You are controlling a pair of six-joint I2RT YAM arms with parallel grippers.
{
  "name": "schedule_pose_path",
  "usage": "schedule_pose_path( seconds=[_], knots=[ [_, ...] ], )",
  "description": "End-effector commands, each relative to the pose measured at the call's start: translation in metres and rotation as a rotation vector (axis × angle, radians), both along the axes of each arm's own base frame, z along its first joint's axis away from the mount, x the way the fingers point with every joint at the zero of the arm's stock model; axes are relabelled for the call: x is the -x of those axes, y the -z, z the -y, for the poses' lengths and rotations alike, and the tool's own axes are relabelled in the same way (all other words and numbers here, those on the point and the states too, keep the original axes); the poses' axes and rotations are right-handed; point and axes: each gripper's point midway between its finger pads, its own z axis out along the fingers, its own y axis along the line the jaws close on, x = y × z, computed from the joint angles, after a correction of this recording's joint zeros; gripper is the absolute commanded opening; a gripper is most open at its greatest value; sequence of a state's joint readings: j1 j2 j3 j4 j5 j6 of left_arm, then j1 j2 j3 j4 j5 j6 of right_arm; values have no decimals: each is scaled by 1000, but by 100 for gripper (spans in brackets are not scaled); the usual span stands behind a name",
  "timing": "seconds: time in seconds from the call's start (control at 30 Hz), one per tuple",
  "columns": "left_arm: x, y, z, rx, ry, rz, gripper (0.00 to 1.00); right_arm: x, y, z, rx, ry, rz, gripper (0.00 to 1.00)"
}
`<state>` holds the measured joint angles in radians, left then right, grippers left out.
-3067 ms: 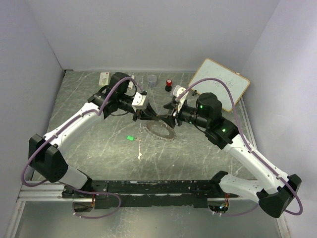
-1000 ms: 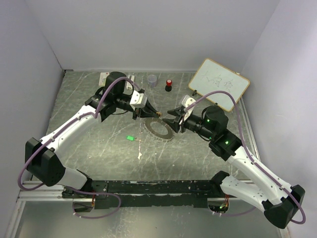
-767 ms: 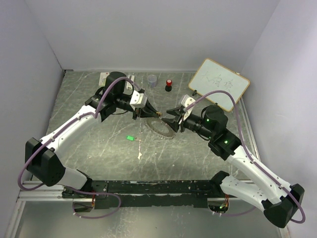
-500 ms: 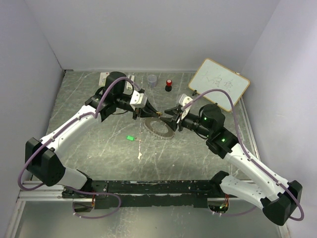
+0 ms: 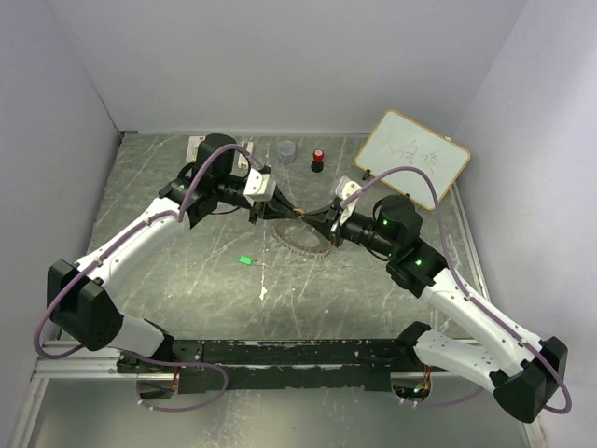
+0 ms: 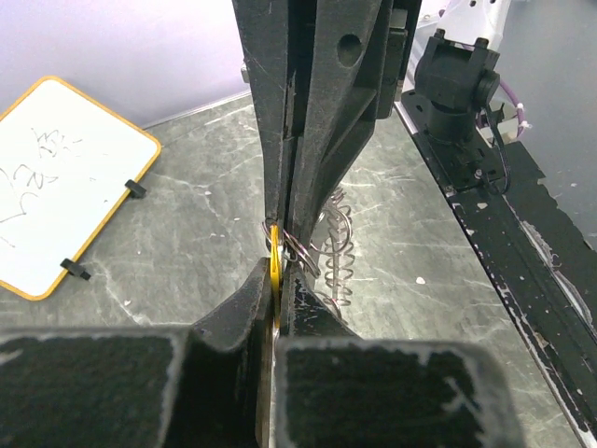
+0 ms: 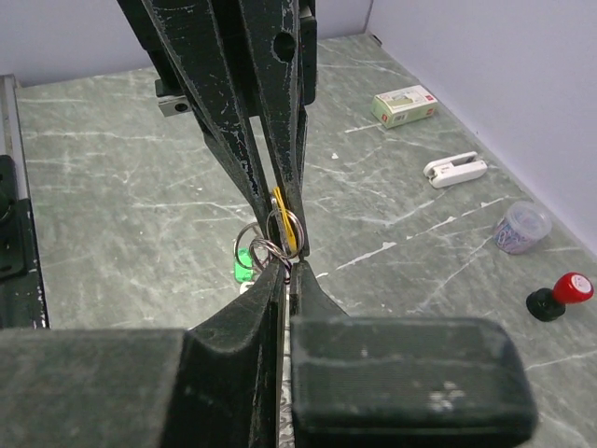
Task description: Put the keys on the keyring
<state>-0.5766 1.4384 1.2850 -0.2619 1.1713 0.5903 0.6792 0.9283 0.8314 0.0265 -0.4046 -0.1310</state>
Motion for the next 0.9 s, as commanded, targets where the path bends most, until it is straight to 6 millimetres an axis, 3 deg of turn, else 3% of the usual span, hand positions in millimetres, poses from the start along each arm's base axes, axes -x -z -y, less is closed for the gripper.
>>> schedule_pose_path(
  seconds=[0.0,0.27,0.87],
  knots=[
    [4,-12,-2,39,15,47,7,-3,-14,2,-54,23,32,0],
    [0,-12,-4,62,-29,75,7,-10,-19,4,-121,83,-38,0],
    [-27,-38,-26,205,-377,256,7,-39,-23,14,-209,244,-143,0]
  ],
)
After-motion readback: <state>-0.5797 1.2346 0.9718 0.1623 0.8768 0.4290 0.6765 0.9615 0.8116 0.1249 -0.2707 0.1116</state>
